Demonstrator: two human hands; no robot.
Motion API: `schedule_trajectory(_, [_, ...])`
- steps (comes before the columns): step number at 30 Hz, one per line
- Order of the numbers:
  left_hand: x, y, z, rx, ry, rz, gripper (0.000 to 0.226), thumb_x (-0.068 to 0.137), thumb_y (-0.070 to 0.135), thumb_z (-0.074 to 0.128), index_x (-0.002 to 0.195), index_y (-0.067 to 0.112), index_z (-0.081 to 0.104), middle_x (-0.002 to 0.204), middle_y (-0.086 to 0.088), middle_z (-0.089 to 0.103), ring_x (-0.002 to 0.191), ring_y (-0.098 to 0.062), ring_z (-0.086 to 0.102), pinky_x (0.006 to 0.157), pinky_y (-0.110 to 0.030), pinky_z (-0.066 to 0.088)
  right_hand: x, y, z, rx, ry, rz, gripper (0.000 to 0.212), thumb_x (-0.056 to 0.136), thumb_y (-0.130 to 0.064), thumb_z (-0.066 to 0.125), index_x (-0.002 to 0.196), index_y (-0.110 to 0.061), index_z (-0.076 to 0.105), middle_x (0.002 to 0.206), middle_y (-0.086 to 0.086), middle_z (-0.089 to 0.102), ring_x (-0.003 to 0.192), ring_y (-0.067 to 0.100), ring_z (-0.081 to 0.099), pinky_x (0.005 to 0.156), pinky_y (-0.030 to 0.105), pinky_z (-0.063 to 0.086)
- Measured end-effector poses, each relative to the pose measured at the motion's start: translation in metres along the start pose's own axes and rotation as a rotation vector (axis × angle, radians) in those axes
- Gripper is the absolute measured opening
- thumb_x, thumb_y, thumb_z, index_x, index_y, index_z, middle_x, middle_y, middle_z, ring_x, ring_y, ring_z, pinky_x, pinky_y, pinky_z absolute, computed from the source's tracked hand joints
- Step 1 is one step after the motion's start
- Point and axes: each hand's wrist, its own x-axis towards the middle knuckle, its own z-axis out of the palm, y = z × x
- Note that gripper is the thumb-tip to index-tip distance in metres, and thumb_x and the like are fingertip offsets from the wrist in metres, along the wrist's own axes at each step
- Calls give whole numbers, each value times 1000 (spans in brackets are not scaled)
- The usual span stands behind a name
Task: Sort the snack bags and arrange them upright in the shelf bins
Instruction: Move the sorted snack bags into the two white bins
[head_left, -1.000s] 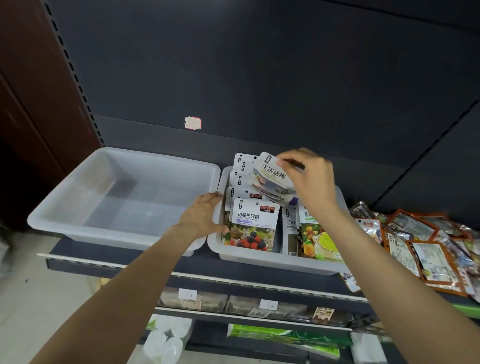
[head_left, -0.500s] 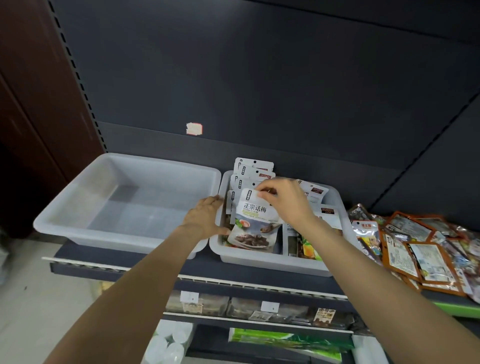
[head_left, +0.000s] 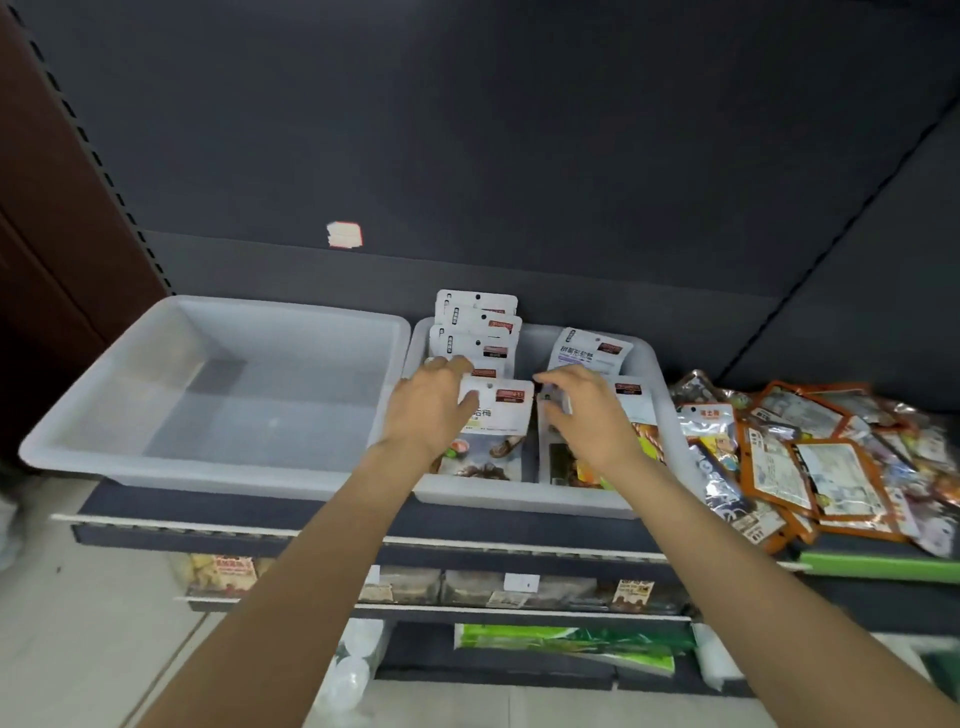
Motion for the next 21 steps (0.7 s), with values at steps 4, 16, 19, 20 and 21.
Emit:
schedule_trajectory(4, [0, 71, 17, 53, 37, 179, 33, 96, 27, 46, 127, 18, 51, 120, -4, 61, 107, -26, 58, 86, -35, 44, -35, 47, -39, -57, 154, 89, 35, 95, -15, 53, 129, -16, 55, 131, 3, 50, 124, 20, 42, 99, 25, 34])
schedule_trajectory(16, [-23, 378, 142, -39, -139, 485, 29, 96, 32, 46, 121, 22, 57, 114, 0, 65, 104, -24, 59, 77, -35, 47, -184, 280, -197, -116, 237, 361, 26, 95, -25, 52, 117, -14, 62, 118, 7, 57, 100, 26, 58, 82, 40, 50])
schedule_trajectory(19, [-28, 453, 177, -94, -205, 502, 28, 96, 32, 47, 120, 22, 58, 110, -1, 66, 100, -24, 60, 75, -35, 49, -219, 343, -237, -127, 242, 432, 25, 95, -24, 52, 116, -14, 63, 115, 9, 59, 101, 28, 57, 82, 40, 49])
schedule_trajectory(20, [-30, 479, 190, -110, -223, 510, 28, 96, 32, 47, 120, 21, 59, 108, -1, 67, 99, -24, 60, 75, -36, 50, -230, 365, -251, -126, 252, 459, 24, 95, -23, 52, 114, -14, 64, 113, 10, 60, 104, 30, 56, 83, 40, 48])
schedule_trajectory(21, [-31, 505, 202, -130, -240, 521, 27, 96, 31, 48, 118, 21, 60, 107, -2, 67, 99, -25, 60, 75, -37, 50, -241, 387, -264, -124, 262, 487, 23, 95, -22, 53, 113, -13, 64, 112, 11, 61, 107, 31, 55, 85, 40, 47])
